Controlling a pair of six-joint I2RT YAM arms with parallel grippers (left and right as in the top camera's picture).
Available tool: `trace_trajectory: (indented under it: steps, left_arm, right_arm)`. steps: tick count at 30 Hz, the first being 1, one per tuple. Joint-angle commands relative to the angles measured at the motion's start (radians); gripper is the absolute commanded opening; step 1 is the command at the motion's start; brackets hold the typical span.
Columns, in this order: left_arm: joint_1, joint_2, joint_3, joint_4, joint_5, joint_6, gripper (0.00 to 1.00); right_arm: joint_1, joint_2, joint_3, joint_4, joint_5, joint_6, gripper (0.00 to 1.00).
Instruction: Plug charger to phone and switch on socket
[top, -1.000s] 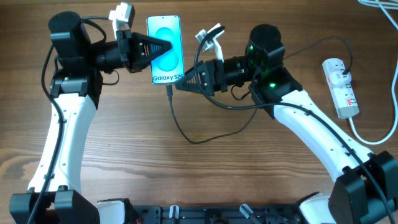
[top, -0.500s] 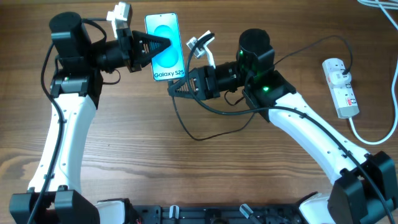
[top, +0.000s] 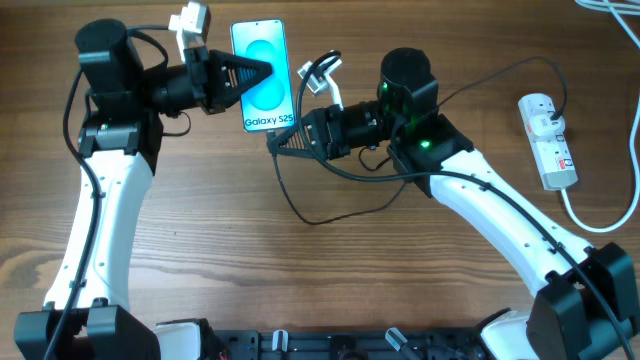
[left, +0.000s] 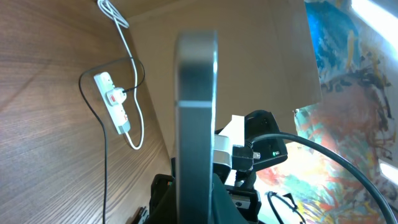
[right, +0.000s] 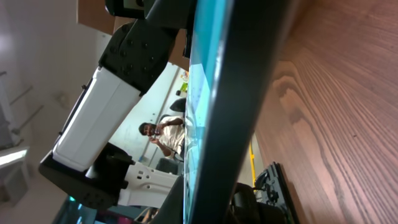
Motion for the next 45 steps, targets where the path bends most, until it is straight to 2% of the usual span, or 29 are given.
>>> trace_trajectory:
  steps: [1,9,16,22,23,25,26,28,29,36,45]
  left_arm:
    - [-0.006,-0.016,0.005,-0.004,0.064,0.076,0.04]
    - [-0.016,-0.016,0.005,-0.004,0.115,0.076,0.04]
    - [-0.019,-0.016,0.005,-0.004,0.117,0.076,0.04]
    - [-0.019,-0.016,0.005,-0.004,0.117,0.076,0.04]
    - [-0.019,-0.016,0.005,-0.004,0.116,0.076,0.04]
    - [-0.019,-0.016,0.005,-0.004,0.105,0.076,0.04]
    - [-0.019,-0.016,0.005,-0.004,0.101,0.076,0.04]
    - [-0.019,-0.016,0.005,-0.004,0.102,0.076,0.04]
    - [-0.019,-0.016,0.005,-0.004,0.102,0.076,0.04]
    - [-0.019,-0.016,0.005,-0.005,0.102,0.111,0.04]
    - [-0.019,-0.016,0.005,-0.005,0.118,0.126,0.04]
  right_arm:
    - [-0.01,0.008,0.016,0.111,0.107,0.095,0.04]
    - [-0.01,0.009,0.016,0.149,0.185,0.177,0.04]
    - [-0.018,0.008,0.016,0.156,0.246,0.18,0.05]
    - [-0.057,0.008,0.016,0.154,0.256,0.183,0.11]
    - [-0.059,0.008,0.016,0.155,0.259,0.184,0.2]
    - [-0.06,0.008,0.016,0.156,0.263,0.183,0.62]
    - [-0.06,0.008,0.016,0.156,0.263,0.175,0.77]
    - [-0.06,0.008,0.016,0.156,0.262,0.17,0.96]
    - [-0.06,0.008,0.016,0.156,0.262,0.16,0.99]
    - [-0.06,0.009,0.016,0.102,0.178,-0.002,0.99]
    - [-0.138,0.009,0.016,0.095,0.083,-0.016,1.0]
